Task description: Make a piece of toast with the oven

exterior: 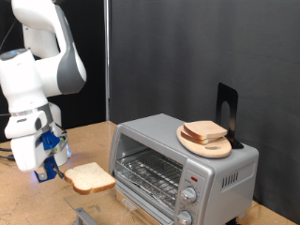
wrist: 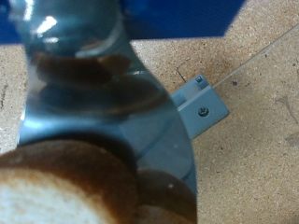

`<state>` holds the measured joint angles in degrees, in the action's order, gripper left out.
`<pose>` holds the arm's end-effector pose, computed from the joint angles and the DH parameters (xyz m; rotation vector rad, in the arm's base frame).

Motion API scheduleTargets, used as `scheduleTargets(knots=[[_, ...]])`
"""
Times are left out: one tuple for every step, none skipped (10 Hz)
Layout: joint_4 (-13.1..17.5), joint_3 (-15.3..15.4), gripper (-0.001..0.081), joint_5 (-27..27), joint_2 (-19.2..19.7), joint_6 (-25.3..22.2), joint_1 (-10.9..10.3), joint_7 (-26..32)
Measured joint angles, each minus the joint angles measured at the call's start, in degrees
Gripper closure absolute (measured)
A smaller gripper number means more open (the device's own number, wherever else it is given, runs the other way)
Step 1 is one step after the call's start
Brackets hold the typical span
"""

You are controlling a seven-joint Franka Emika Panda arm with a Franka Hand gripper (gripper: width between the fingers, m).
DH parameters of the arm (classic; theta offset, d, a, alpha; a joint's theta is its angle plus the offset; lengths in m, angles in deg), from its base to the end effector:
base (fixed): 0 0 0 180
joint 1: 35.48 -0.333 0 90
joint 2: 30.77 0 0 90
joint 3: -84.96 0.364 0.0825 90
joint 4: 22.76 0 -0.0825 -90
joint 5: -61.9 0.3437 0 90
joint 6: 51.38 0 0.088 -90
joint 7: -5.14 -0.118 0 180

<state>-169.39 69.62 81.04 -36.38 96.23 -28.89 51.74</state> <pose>0.3950 -0.1637 0.3789 -2.9942 -0.2357 -0.3195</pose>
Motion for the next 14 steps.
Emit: scheduleTargets(knots=[[-0.17,0.03,0.0318,1.09,0.1,0.21,-0.07,0.83],[-0.29,0.06,0.0318,1.88,0.11,0.29,-0.1,1.54],[-0.29,0.06,0.0318,1.76,0.11,0.28,-0.09,1.45],[-0.51,0.27,0.0318,1.26,0.12,0.27,-0.09,1.15],[-1.17,0.86,0.0318,1.23,0.12,0.94,-0.28,0.93],[-2.18,1.87,0.0318,1.38,0.13,2.48,-0.74,0.08],[-3.18,3.18,0.0318,1.95,0.13,4.27,-1.45,-1.26],[-4.0,4.47,0.0318,3.39,0.12,6.1,-2.46,-1.85],[-4.64,5.67,0.0318,5.72,0.09,7.71,-3.67,-1.81],[-5.2,6.72,0.0318,7.8,0.01,9.41,-4.98,-1.7],[-5.76,7.7,0.0318,8.71,-0.23,10.64,-6.03,-1.69],[-6.32,8.54,0.0318,9.11,-0.69,11.35,-6.83,-1.69],[-6.98,9.23,0.0318,9.21,-1.27,12.1,-7.47,-1.66],[-7.8,9.86,0.0318,9.02,-2.05,12.69,-7.81,-1.66]])
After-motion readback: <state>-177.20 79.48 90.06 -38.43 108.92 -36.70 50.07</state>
